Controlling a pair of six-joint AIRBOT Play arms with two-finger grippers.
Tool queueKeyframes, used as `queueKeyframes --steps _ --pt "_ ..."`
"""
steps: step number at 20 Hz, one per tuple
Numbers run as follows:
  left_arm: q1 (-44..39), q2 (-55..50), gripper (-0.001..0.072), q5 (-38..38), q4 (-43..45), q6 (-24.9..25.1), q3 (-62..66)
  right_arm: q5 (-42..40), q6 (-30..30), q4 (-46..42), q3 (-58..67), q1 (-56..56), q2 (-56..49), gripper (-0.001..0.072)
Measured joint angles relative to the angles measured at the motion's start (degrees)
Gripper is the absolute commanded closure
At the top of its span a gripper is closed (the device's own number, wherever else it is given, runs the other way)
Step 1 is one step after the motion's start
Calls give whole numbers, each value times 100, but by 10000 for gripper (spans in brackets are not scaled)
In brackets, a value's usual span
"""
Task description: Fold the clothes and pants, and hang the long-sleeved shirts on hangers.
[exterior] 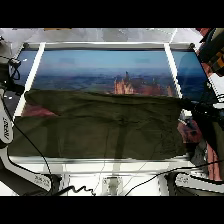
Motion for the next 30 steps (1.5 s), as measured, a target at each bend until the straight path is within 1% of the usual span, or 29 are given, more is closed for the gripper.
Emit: queueKeyframes --steps 3,4,6,8,10,11,12,14,15,17,19,21,23,26,27,28,30 --pt "122 -37 46 -210 -22 -542 -7 -7 2 0 0 2 0 681" --pt "192 -44 74 -284 -164 -669 -7 -7 2 2 0 0 0 681" --pt "382 -74 85 -378 -769 -837 -7 -9 0 2 0 2 0 681" --pt "634 -149 89 -420 -1582 -1021 -7 -11 0 2 0 0 0 681" --pt "859 -275 91 -437 -2354 -1316 -7 -13 0 2 0 2 0 681" --pt "944 -348 109 -437 -2588 -1462 -7 -11 0 2 0 2 0 681" --pt "1014 -424 110 -435 -2769 -1602 -7 -13 0 2 0 0 0 681" --pt "1097 -577 173 -345 -3084 -1851 -7 -13 0 2 0 0 0 681" --pt "1115 -654 174 -269 -3174 -1937 -7 -11 2 0 0 2 0 681" --pt "1141 -785 223 -39 -3292 -2144 -7 -11 2 2 0 2 0 681" --pt "1143 -905 225 149 -3370 -2264 -9 -11 0 2 0 2 -2 681" --pt "1143 -1032 280 310 -3416 -2343 -9 -11 2 0 0 0 0 681" --pt "1143 -1134 283 452 -3429 -2380 -9 -11 0 2 0 2 0 681" --pt "1137 -1235 497 699 -3458 -2415 -9 -11 2 2 0 0 0 681" --pt "1137 -1255 612 769 -3469 -2420 -9 -11 0 2 0 0 0 681" --pt "1137 -1261 672 822 -3458 -2428 -7 -11 2 2 0 2 0 681" --pt "1147 -1248 673 894 -3456 -2437 -7 -11 0 2 0 0 0 681"
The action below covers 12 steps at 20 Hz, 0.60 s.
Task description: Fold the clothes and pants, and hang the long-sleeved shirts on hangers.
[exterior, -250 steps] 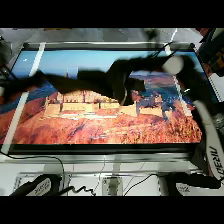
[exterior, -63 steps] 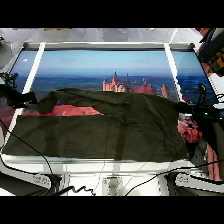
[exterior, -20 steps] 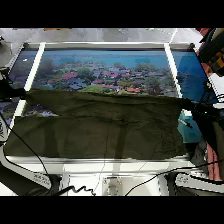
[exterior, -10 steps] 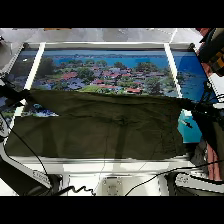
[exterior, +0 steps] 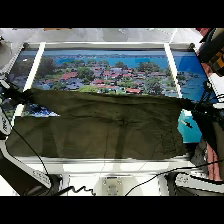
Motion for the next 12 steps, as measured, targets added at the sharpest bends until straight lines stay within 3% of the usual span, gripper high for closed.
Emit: queueKeyframes --steps 6,12 --pt "7 435 674 81 188 238 398 0 0 0 0 0 0 681" --pt "28 988 673 -203 1005 308 671 -44 2 33 0 2 0 681"
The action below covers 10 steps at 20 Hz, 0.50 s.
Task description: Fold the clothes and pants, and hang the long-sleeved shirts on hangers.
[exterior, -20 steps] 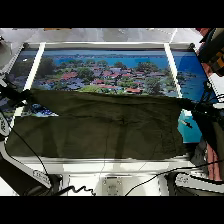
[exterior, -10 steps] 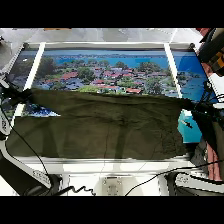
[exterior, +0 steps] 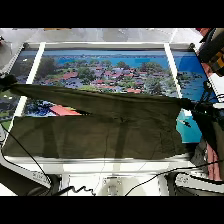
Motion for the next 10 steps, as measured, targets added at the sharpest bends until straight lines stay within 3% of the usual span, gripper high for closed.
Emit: queueKeyframes --steps 8,9,10 --pt "74 -387 672 -1281 564 407 -35 -343 0 11 0 28 0 682" --pt "76 -479 608 -1405 597 424 -39 -378 0 7 0 59 0 681" --pt "74 -553 363 -1469 625 433 -37 -407 0 2 0 96 0 681"
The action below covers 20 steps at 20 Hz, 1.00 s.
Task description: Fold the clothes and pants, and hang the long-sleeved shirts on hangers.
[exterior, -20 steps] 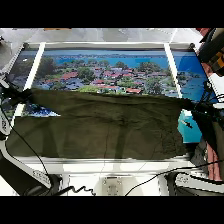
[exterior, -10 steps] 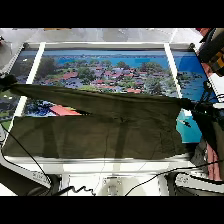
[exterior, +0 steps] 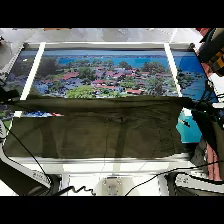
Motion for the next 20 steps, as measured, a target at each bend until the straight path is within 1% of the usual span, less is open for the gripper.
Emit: queueKeyframes --steps 1,2,4,6,8,9,10,11,14,16,20 --pt "4 -66 99 -39 42 26 -2 -42 0 -2 0 50 -2 681" --pt "9 -127 68 -114 52 94 -2 -83 0 -4 0 107 0 681" --pt "7 -195 70 -153 48 166 -2 -216 0 -4 0 232 0 681" --pt "31 -236 91 -256 39 229 -2 -374 0 -2 0 356 0 681" --pt "74 -273 130 -363 31 234 -2 -501 0 -2 0 452 0 681" --pt "107 -297 135 -466 -7 249 -4 -544 0 -2 0 490 0 681" --pt "153 -326 188 -557 -81 247 -4 -575 0 -2 0 514 0 681" --pt "203 -356 221 -619 -173 249 -4 -605 0 -2 0 531 -2 681" --pt "345 -424 220 -693 -684 273 -4 -656 0 -2 0 564 0 681" --pt "391 -448 221 -522 -951 297 -4 -682 0 -7 0 570 0 681" --pt "426 -531 219 -76 -1196 330 -4 -702 0 -13 0 575 0 681"
